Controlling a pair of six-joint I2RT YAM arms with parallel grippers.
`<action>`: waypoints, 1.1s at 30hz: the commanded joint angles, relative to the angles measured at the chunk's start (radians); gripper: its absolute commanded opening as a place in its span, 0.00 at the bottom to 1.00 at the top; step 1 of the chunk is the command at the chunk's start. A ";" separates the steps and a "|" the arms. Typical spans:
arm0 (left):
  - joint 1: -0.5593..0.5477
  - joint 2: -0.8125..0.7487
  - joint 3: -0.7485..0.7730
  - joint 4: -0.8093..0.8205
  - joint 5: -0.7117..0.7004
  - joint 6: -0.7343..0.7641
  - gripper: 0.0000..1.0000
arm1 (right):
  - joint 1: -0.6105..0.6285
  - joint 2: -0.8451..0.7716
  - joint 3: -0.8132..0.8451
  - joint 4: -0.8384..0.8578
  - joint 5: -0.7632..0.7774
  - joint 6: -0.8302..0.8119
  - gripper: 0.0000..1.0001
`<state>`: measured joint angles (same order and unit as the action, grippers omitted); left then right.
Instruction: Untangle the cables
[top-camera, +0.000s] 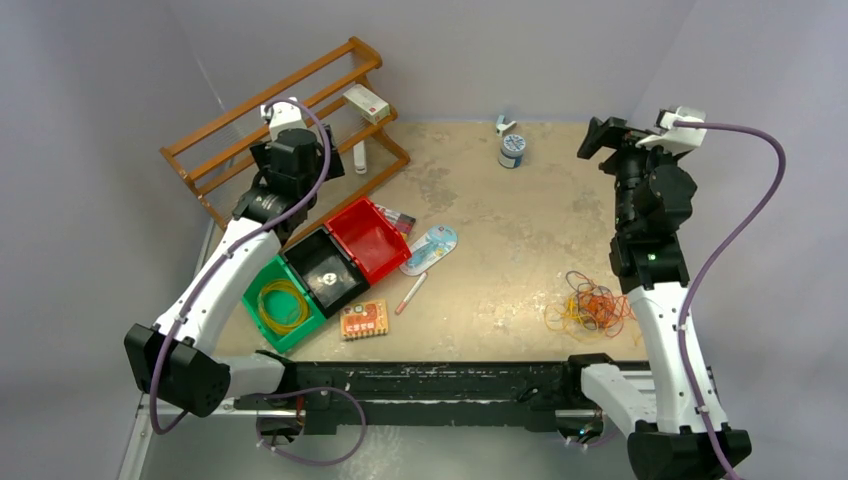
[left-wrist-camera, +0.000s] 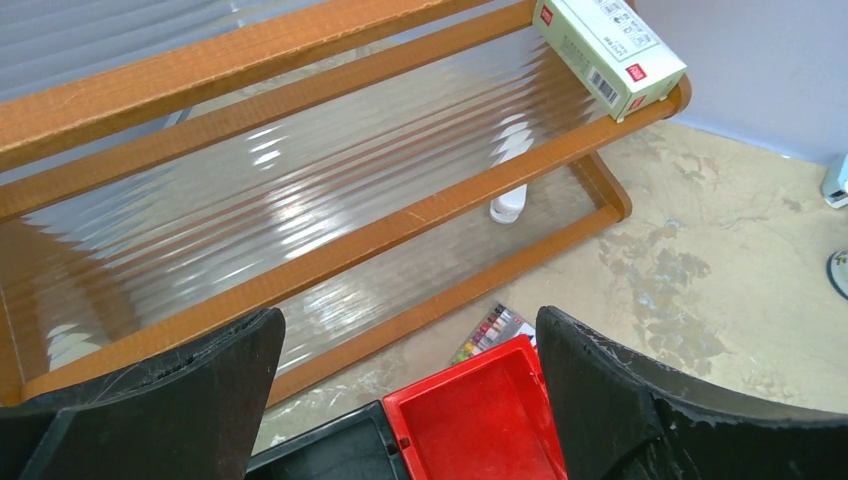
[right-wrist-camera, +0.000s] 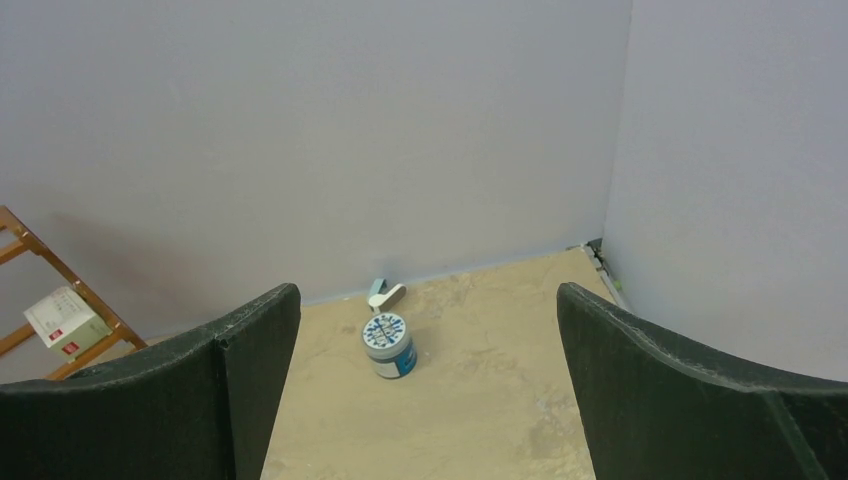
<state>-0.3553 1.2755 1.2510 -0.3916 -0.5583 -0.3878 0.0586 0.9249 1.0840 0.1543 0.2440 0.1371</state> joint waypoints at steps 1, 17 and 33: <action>0.009 -0.007 0.064 0.004 0.025 -0.026 0.96 | -0.005 0.004 0.059 0.013 0.009 0.015 0.99; 0.010 -0.016 0.053 0.029 -0.066 -0.031 0.99 | -0.006 0.142 0.228 -0.366 0.165 0.153 0.99; 0.011 -0.011 0.007 0.032 0.001 -0.014 1.00 | -0.006 0.367 0.320 -1.095 0.419 0.847 0.99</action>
<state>-0.3534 1.2819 1.2720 -0.4030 -0.5716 -0.4076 0.0574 1.2362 1.3529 -0.6636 0.5922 0.7063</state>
